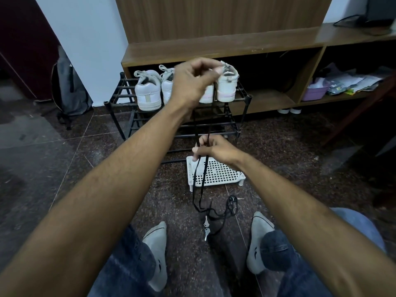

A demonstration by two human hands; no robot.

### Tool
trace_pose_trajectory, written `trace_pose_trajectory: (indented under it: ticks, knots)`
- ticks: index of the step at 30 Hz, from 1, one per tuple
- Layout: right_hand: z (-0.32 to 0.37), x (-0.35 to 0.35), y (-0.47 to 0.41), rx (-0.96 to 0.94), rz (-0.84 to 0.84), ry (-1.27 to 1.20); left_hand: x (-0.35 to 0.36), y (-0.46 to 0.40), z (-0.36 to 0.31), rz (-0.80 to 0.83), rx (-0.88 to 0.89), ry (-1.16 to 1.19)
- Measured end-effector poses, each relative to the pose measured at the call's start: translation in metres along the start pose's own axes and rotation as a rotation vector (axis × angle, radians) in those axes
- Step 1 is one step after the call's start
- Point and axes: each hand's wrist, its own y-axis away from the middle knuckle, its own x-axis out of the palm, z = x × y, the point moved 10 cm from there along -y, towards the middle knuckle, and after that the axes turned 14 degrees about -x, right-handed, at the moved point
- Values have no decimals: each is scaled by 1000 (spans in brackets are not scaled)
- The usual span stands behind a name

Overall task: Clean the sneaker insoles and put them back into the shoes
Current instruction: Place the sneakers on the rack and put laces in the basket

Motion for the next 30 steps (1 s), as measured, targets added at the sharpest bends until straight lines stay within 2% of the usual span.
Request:
trace_pose_trajectory:
  ticks: [3,6,8,10,12,15,19,21,23,25,27,30]
  knots:
    - [-8,-14,4,63,-18,85,-60,-13,13,-263,-84,45]
    - [-15,-51,6,59,-154,145,-137,-12,52,-563,-168,-34]
    - [-17,-79,9,38,-299,127,-170,1,79,-699,-250,-326]
    - [-13,-99,9,14,-400,53,-185,23,114,-724,-387,-695]
    - [-4,-102,5,-9,-411,-59,-180,40,154,-602,-515,-905]
    - [13,-89,-5,-41,-379,-214,-132,45,196,-320,-518,-908]
    - [30,-63,-16,-59,-361,-329,-19,48,195,107,-418,-407]
    - [38,-54,-18,-69,-346,-360,26,52,186,236,-439,-187]
    - [47,-48,-19,-84,-321,-362,52,56,179,281,-458,-21]
    - [55,-52,-17,-100,-337,-347,63,60,174,268,-476,43]
    - [61,-70,-13,-115,-443,-324,65,65,174,245,-502,73]
    - [56,-119,4,-117,-706,-277,51,69,187,232,-567,162]
